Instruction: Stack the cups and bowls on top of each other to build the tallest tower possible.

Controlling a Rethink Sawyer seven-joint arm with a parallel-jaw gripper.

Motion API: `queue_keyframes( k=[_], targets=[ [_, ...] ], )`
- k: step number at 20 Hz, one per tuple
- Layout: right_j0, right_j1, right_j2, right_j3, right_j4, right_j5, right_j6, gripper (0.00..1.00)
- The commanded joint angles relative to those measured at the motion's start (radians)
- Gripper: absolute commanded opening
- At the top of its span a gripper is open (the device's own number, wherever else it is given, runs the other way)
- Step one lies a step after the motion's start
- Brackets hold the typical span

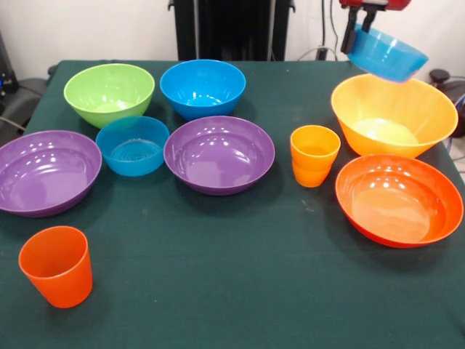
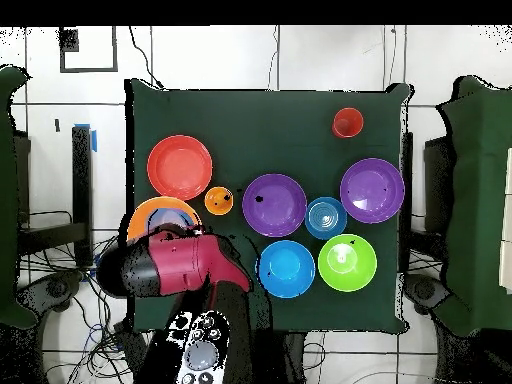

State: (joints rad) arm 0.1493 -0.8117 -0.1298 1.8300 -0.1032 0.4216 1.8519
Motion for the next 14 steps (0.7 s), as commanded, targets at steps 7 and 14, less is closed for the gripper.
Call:
queue_keyframes(
  k=[7, 14],
  targets=[
    [0.001, 0.107, 0.026, -0.043, 0.013, 0.028, 0.158, 0.0],
    [0.0, 0.132, 0.023, -0.014, -0.001, -0.035, 0.158, 0.0]
  ],
)
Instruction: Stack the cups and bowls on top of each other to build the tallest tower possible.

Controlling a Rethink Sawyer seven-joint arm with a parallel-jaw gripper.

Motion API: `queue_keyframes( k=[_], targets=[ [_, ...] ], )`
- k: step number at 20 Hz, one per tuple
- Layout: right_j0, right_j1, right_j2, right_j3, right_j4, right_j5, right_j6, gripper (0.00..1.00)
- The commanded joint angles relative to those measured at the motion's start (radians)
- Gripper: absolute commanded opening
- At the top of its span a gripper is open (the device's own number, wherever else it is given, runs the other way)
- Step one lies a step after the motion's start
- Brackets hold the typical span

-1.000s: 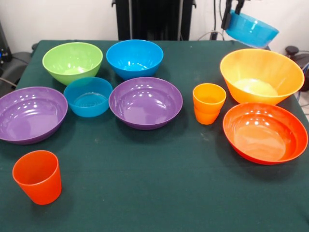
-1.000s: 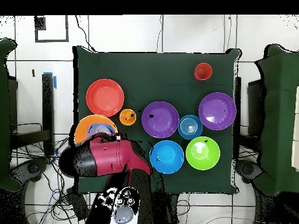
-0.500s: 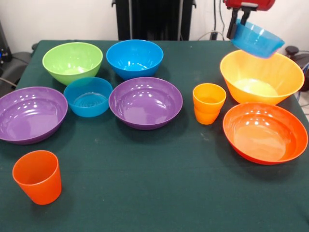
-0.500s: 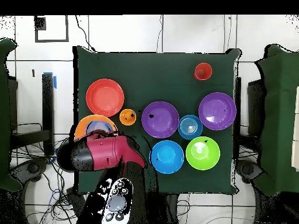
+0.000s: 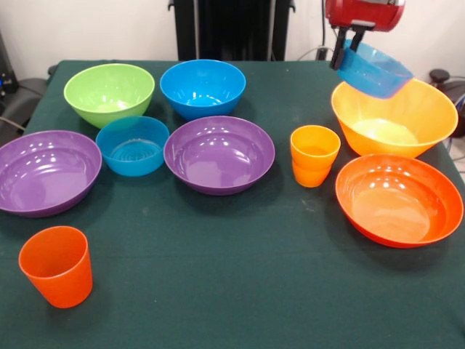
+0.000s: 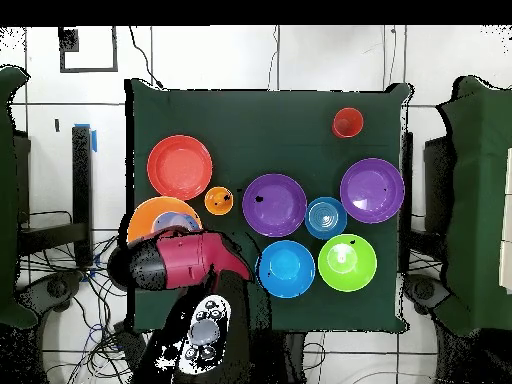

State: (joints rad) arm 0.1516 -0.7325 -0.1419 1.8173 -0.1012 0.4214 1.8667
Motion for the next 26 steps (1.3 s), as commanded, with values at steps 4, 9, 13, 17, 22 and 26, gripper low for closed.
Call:
queue_keyframes(
  k=[4, 9, 13, 17, 22, 26],
  targets=[
    [0.003, 0.061, 0.03, -0.003, -0.004, -0.044, 0.144, 0.0],
    [0.034, 0.076, 0.009, -0.027, 0.003, -0.029, 0.161, 0.0],
    [0.068, 0.091, -0.008, -0.048, 0.021, -0.018, 0.185, 0.0],
    [0.098, 0.103, -0.024, -0.053, 0.035, -0.024, 0.203, 0.0],
    [0.117, 0.109, -0.037, -0.06, 0.048, -0.018, 0.208, 0.0],
    [0.123, 0.113, -0.045, -0.06, 0.057, -0.024, 0.203, 0.0]
  ],
)
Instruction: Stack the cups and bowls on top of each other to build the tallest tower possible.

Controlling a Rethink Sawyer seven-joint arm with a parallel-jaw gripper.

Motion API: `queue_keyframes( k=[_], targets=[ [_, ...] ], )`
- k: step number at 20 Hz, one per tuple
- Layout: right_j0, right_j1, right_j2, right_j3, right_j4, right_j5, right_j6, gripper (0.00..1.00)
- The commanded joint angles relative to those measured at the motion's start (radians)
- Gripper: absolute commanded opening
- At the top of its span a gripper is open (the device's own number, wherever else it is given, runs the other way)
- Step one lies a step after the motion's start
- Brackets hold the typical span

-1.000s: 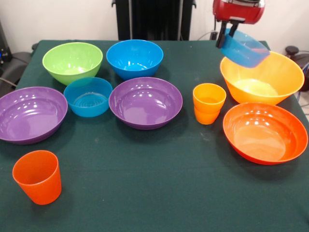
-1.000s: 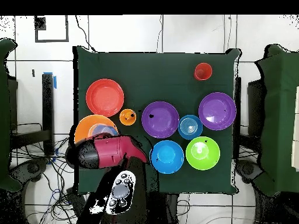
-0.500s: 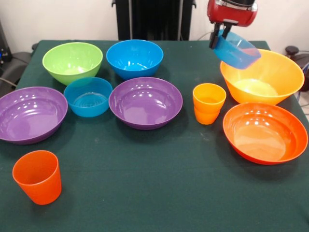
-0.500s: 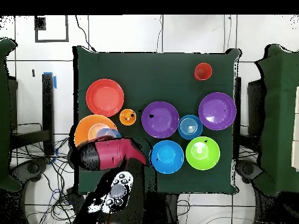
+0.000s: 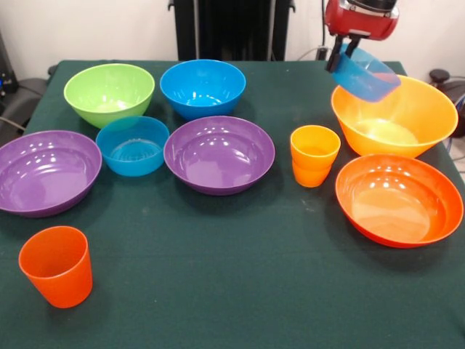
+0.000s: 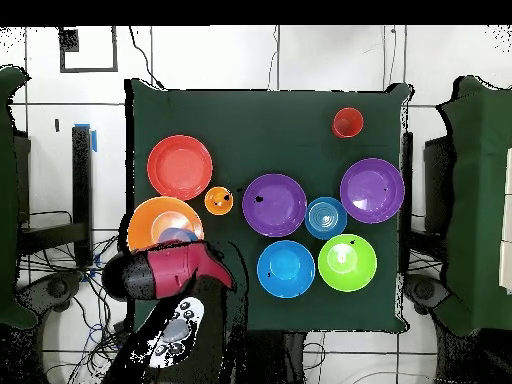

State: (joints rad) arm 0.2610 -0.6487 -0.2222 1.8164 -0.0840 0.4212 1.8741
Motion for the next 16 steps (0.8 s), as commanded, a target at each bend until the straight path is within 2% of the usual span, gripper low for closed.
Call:
queue_keyframes(
  k=[1, 16],
  targets=[
    [0.013, 0.03, 0.035, -0.059, 0.043, -0.025, 0.193, 0.0],
    [0.025, 0.065, 0.026, -0.08, 0.07, -0.044, 0.195, 0.0]
  ],
)
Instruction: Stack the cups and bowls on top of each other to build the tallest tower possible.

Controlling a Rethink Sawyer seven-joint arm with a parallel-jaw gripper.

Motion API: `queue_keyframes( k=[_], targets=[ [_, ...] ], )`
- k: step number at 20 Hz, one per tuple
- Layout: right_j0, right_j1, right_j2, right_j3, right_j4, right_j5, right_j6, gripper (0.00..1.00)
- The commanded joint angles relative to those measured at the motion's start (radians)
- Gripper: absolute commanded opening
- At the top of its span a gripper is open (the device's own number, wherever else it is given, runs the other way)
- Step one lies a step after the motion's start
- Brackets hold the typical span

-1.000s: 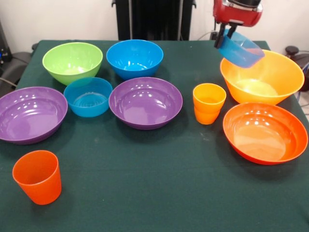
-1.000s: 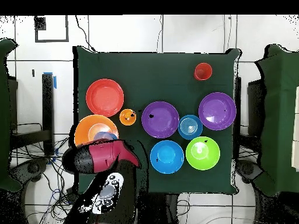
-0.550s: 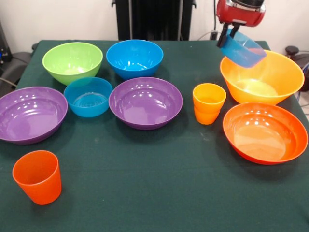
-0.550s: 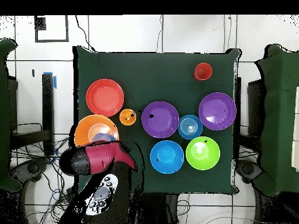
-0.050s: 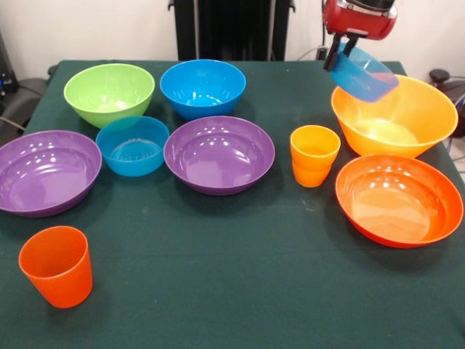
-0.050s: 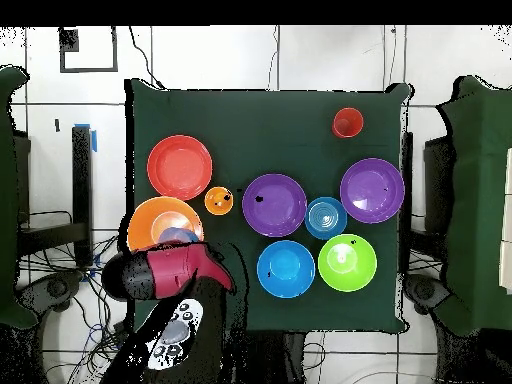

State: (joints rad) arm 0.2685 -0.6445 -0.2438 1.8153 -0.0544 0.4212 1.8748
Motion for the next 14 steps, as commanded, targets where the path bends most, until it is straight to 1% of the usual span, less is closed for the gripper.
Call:
queue_keyframes(
  k=[1, 14],
  targets=[
    [0.021, 0.066, 0.046, -0.084, 0.043, -0.044, 0.198, 0.0],
    [0.096, 0.117, 0.003, -0.131, 0.107, -0.033, 0.25, 0.0]
  ],
)
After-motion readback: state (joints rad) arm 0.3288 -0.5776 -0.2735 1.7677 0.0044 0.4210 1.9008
